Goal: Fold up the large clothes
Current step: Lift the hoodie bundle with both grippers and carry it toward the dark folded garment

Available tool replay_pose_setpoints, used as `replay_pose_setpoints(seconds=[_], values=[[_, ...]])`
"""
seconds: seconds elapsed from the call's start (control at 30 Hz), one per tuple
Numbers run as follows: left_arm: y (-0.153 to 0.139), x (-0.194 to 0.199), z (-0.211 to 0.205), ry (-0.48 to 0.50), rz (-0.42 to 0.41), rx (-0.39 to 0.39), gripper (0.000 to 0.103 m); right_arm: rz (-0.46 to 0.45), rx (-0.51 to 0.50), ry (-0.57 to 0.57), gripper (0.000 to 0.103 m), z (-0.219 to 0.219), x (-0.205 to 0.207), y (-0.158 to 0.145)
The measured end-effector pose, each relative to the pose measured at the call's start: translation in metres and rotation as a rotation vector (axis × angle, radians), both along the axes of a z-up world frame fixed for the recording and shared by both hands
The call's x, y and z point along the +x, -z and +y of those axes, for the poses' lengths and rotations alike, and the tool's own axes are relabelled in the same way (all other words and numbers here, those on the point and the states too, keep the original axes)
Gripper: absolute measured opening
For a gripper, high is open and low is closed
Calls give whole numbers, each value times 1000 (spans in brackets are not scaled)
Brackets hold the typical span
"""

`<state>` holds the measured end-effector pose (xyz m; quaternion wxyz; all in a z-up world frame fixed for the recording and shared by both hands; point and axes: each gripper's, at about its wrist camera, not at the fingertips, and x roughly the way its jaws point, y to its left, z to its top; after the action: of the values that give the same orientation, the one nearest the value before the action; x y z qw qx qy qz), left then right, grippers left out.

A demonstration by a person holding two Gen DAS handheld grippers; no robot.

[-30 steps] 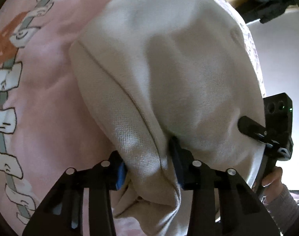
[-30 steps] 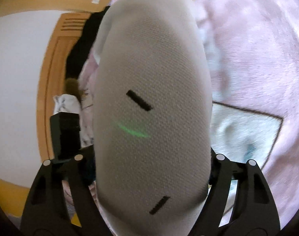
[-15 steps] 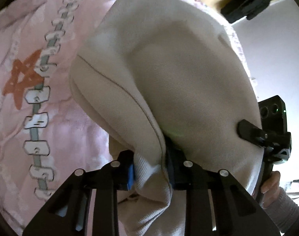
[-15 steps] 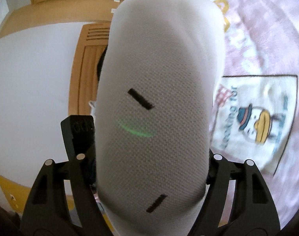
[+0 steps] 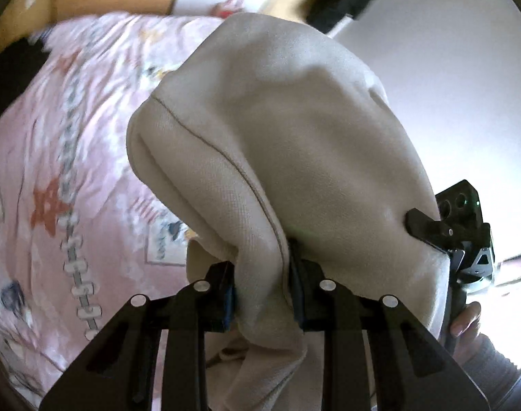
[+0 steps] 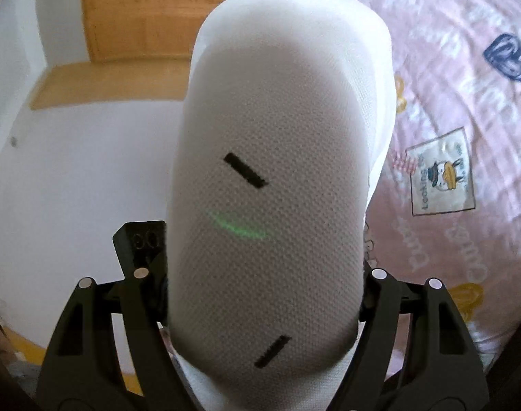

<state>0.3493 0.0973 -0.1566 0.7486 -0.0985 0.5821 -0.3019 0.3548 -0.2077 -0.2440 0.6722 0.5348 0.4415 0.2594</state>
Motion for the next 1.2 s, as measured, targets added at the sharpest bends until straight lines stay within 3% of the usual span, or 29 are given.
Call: replay_pose_setpoints(seconds=[0.2,0.43,0.53,0.7,0.83,0.93,1.03,1.13,1.2], values=[[-40,2,-118,154,-56,-10,24,-98,-12,128,72,-119,-32,-26],[-62,22,-338,284,-108,1,24,-179,71,283,72,-312,-42,-12],[-54,35,-451,397,-113,29,24,-228,63,342,72,-406,-44,5],[-16,50,-620,528,-108,95,24,-276,60,483,72,-553,-47,67],[51,54,-745,641,-88,162,24,-298,40,542,72,-643,-54,139],[126,53,-821,714,-68,189,25,-267,36,628,72,-710,-64,209],[221,58,-882,736,24,246,25,-149,-9,694,72,-755,-72,287],[310,50,-915,756,101,340,25,27,-140,722,72,-771,-88,342],[350,46,-920,758,144,380,36,71,-165,786,72,-767,-106,369]])
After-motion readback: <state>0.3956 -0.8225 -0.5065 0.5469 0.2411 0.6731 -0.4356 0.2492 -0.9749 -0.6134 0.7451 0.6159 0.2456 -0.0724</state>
